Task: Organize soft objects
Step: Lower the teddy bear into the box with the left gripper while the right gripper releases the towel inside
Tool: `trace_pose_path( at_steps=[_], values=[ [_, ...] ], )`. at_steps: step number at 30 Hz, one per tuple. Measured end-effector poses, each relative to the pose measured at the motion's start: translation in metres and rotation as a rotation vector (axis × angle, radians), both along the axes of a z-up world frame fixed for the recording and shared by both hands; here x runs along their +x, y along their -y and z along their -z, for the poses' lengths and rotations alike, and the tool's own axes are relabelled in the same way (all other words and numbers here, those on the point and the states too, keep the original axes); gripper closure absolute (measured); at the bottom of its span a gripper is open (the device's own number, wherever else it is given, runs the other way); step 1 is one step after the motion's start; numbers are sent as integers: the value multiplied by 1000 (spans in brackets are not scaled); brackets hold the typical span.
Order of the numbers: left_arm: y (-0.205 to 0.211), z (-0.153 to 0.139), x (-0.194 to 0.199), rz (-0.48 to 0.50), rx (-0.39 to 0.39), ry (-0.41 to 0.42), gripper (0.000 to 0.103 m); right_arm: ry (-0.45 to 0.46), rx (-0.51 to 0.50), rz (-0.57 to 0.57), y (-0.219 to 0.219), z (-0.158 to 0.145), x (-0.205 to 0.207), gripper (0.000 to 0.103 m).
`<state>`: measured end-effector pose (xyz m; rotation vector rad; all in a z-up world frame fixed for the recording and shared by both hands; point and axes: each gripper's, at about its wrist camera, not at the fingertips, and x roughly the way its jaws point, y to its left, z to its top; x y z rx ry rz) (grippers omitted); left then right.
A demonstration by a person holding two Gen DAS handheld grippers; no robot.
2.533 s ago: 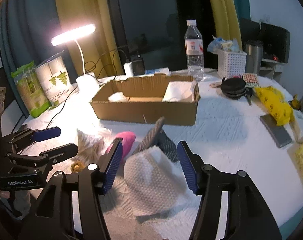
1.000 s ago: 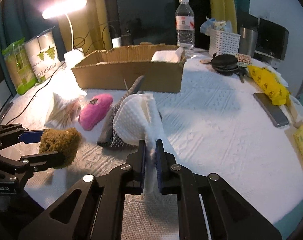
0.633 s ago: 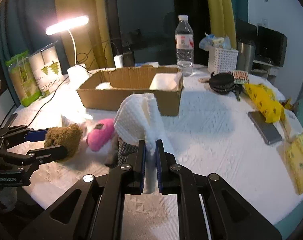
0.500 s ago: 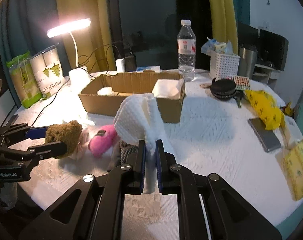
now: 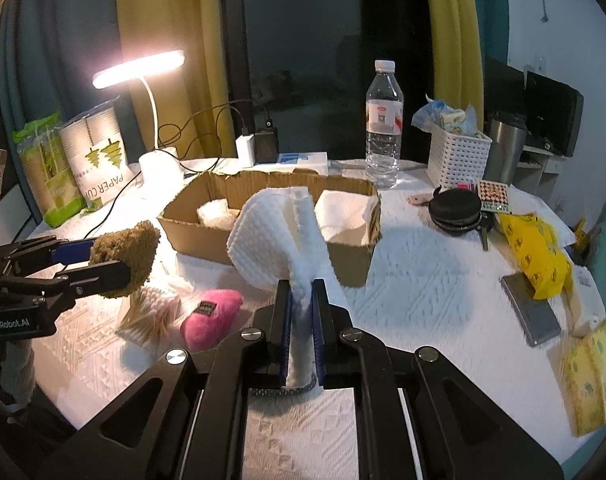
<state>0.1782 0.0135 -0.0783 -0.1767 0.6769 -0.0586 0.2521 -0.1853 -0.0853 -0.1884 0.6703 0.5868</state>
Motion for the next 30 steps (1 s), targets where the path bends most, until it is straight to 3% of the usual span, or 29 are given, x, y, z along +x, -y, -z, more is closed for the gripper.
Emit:
trace_pose_path(
  at_steps=[30],
  values=[
    [-24, -7, 71, -36, 10, 47, 44, -1, 1, -31, -26, -7, 75, 92]
  ],
)
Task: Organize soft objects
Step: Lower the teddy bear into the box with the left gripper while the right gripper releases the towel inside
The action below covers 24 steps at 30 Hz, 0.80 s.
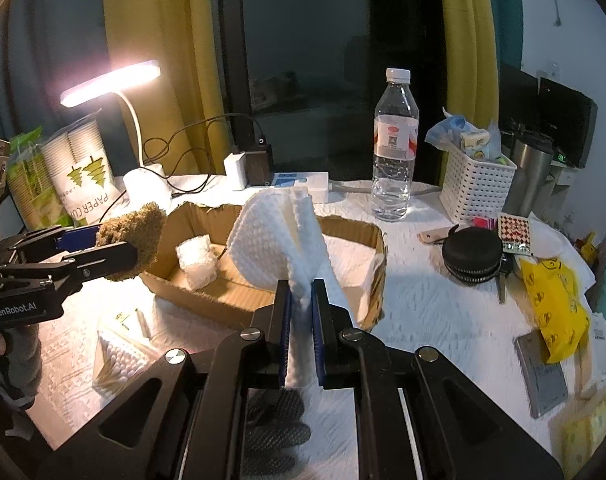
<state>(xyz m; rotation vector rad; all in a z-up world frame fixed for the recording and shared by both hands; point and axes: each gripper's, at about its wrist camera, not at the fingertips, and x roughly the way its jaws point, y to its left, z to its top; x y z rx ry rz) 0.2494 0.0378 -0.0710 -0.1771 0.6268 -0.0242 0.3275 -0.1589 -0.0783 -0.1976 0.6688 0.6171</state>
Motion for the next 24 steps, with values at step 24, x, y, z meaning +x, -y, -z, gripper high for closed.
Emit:
trace_pose_path(
  at_steps=[24],
  values=[
    [-1, 46, 72, 27, -57, -101, 43, -88, -55, -3, -25, 39, 69, 92]
  ],
)
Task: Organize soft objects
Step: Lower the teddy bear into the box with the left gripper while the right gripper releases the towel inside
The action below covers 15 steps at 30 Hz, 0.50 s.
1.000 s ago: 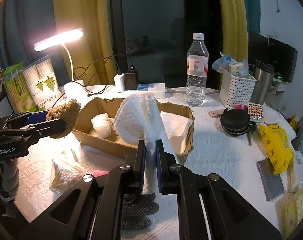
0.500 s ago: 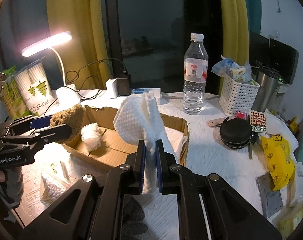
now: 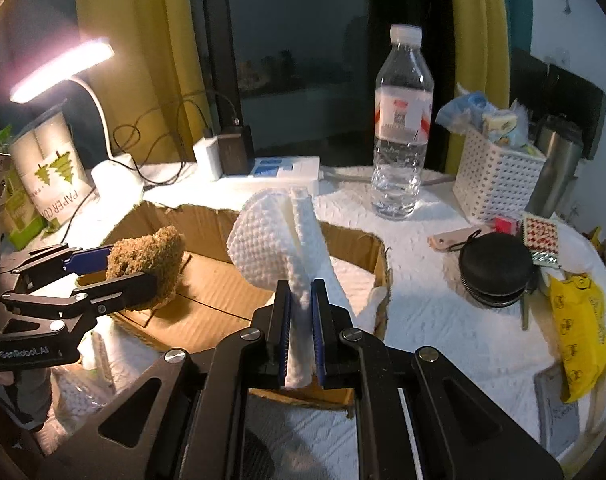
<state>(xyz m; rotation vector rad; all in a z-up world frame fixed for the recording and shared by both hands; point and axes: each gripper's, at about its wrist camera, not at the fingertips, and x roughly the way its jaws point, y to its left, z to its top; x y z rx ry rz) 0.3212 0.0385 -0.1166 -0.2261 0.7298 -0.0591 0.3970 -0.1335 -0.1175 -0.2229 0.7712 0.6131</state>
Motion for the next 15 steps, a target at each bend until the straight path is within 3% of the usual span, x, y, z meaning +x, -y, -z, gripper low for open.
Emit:
trace_pose_path(
  at_steps=[6, 11, 15],
  values=[
    [4, 8, 9, 14, -5, -36, 42, -46, -57, 16, -6, 23, 11, 92],
    [4, 11, 15, 4, -2, -67, 35, -42, -104, 22, -11, 31, 13, 92],
    [2, 11, 15, -10, -5, -74, 31, -51, -112, 12, -13, 30, 11, 82]
  ],
)
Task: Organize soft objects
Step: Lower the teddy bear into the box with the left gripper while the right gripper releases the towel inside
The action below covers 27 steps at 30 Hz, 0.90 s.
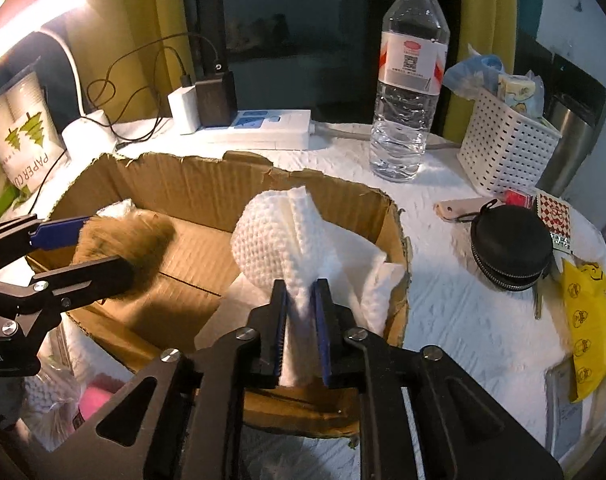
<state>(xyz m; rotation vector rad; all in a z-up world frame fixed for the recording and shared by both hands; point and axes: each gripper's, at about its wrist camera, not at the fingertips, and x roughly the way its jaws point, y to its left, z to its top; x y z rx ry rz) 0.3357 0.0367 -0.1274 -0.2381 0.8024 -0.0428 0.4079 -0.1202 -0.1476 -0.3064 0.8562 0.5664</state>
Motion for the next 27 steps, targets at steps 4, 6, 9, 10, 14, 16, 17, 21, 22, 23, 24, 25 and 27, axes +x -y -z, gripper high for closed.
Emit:
trace_pose_path(
  at_steps=[4, 6, 9, 10, 14, 16, 17, 21, 22, 23, 24, 25, 27],
  values=[
    [-1, -5, -4, -7, 3, 13, 28, -4, 22, -3, 1, -6, -4, 63],
    [-1, -9, -7, -11, 6, 21, 28, 10, 25, 2, 2, -11, -8, 59],
    [-2, -15, -13, -16, 9, 36, 28, 26, 36, 12, 6, -19, -13, 58],
    [-2, -17, -15, -19, 12, 42, 28, 30, 39, 15, 7, -21, -15, 58],
    [-4, -25, -25, -27, 15, 62, 28, 50, 55, 19, 13, -32, -25, 58],
    [-5, -28, -31, -32, 16, 71, 28, 59, 60, 18, 15, -37, -32, 58],
    [-5, -29, -34, -34, 17, 74, 28, 62, 63, 19, 16, -39, -35, 58],
    [-3, -34, -47, -34, 22, 85, 28, 65, 73, 24, 20, -43, -47, 58],
    [-2, -35, -49, -32, 24, 87, 28, 65, 75, 25, 20, -44, -50, 58],
    [-1, -36, -53, -31, 27, 89, 28, 67, 76, 25, 21, -45, -54, 58],
    [0, -37, -57, -31, 29, 91, 28, 68, 77, 25, 21, -45, -57, 58],
    [0, -38, -60, -31, 30, 92, 28, 68, 80, 25, 22, -45, -60, 58],
    [1, -39, -66, -32, 34, 94, 28, 69, 85, 26, 24, -46, -67, 58]
  ],
)
